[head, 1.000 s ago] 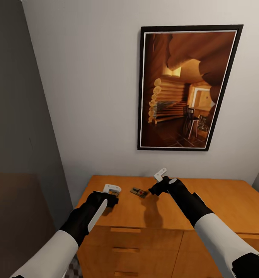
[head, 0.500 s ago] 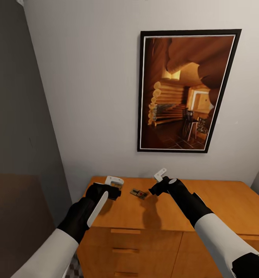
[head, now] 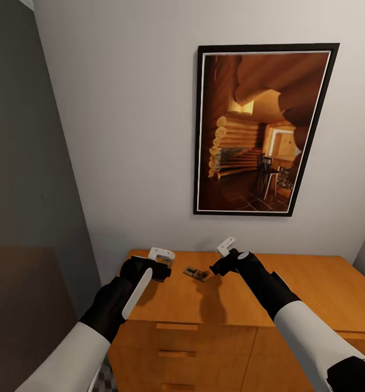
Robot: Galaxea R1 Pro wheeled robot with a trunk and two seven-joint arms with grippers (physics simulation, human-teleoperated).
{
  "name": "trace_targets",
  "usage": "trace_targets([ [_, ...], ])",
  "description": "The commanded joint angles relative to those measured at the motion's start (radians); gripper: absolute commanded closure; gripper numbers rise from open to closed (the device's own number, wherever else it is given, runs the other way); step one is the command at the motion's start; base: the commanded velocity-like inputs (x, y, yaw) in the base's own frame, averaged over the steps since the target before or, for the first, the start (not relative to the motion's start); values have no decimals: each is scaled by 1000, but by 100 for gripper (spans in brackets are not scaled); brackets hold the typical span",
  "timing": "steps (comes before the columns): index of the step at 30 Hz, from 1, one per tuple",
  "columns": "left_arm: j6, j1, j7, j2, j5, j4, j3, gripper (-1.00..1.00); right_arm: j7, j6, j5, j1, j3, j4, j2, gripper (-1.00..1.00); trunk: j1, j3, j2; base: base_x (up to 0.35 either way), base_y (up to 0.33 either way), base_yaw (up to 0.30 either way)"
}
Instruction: Take the four mousetraps from the cabinet in the bathroom and place them on the bathroom floor. Make sure all four end up on the same floor surface, and ensure that at least two of them are either under or directly next to the same bathroom sink.
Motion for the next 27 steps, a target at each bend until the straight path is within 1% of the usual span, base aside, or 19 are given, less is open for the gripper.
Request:
trace_targets([
  [1,3,-1,10,1,10,-1,-1,100,8,4,10,-1,2,-2,-1,-100,0,-2,-1,0,0,0],
  [10,3,-1,10,1,9,0,0,100,14,3,10,-1,1,-2,0,-100,0,-2,-1,0,0,0],
  [13,3,-1,10,0,10,0,-2,100,43,2,18,-1,1,-2,0,-100,0,-2,-1,0,0,0],
  [15,-1,-1,10,0,10,0,-3,100,109,2,47,-1,1,-3,-1,-100,0,-2,-1,0,0,0],
  [16,-2,-1,10,0,10,0,-3,100,129,2,59,-1,0,-3,-1,-100,0,-2,-1,0,0,0],
  [18,-5,-1,10,0,10,1,-3,100,204,-11,123,-1,-1,-3,-1,-100,0,-2,-1,0,0,0],
  [20,-6,-1,10,0,9,1,-3,100,249,-57,183,-1,-3,-3,-1,-100,0,-2,-1,0,0,0],
  [23,-7,-1,10,0,9,1,-4,100,271,-108,216,-1,-8,-3,-1,-100,0,-2,-1,0,0,0],
  [27,-7,-1,11,0,9,2,-4,100,276,-129,229,-1,-11,-3,-1,-100,0,-2,-1,0,0,0],
])
